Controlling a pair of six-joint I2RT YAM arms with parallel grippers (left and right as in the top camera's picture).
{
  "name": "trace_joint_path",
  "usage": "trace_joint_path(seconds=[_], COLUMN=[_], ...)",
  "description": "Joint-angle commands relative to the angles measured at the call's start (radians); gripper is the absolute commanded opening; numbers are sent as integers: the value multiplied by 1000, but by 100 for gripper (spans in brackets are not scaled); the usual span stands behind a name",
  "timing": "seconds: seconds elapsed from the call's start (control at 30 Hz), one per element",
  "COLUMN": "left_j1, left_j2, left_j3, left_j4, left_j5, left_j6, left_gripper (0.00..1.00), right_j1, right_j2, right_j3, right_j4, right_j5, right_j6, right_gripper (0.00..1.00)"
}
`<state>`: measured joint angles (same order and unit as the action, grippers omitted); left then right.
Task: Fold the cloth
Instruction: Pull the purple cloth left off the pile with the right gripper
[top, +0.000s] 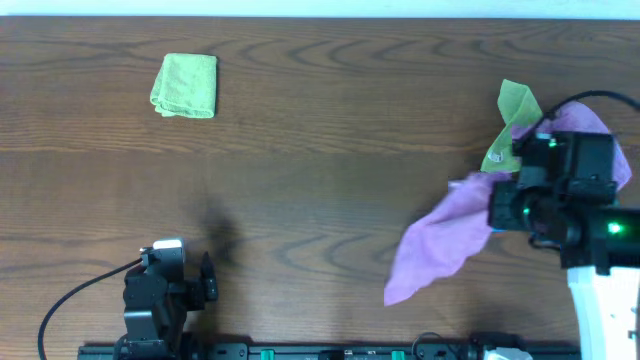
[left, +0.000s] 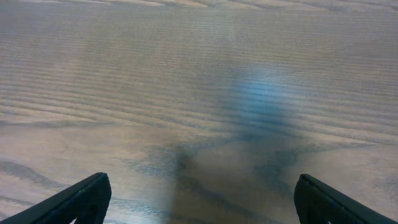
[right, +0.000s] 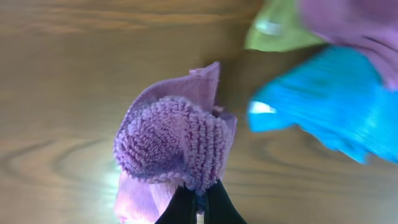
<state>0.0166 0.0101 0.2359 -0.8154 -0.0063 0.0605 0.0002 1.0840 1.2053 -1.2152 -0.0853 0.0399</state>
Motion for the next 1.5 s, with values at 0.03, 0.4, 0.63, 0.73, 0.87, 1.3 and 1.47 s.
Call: trace_joint_path(seconds=[0.03, 0.4, 0.63, 0.73, 0.87, 1.3, 1.47], left_j1=[-5, -5, -5, -5, -5, -5, -5], left_j2=[-6, -6, -6, -6, -6, -6, -6], left_j3=[-11, -11, -11, -11, -11, -11, -11], left_j4=[-48, -48, -48, -48, -48, -48, -48], left_j5=[-12, -12, -12, -12, -12, -12, -12], left_j6=[26, 26, 26, 26, 26, 26, 26], left_gripper=[95, 95, 95, 95, 95, 95, 95], right_j1=[120, 475, 502, 488, 423, 367, 372], right_j2=[-8, 83, 263, 366, 499, 461, 460], right_j3=[12, 12, 12, 12, 50, 171, 159], right_j4=[13, 194, 393, 524, 655, 273, 27], right_j5=[-157, -207, -138, -3, 234, 7, -147], right_j6=[15, 103, 101, 102, 208, 85, -107], right_gripper=[1, 1, 1, 1, 47, 86, 97])
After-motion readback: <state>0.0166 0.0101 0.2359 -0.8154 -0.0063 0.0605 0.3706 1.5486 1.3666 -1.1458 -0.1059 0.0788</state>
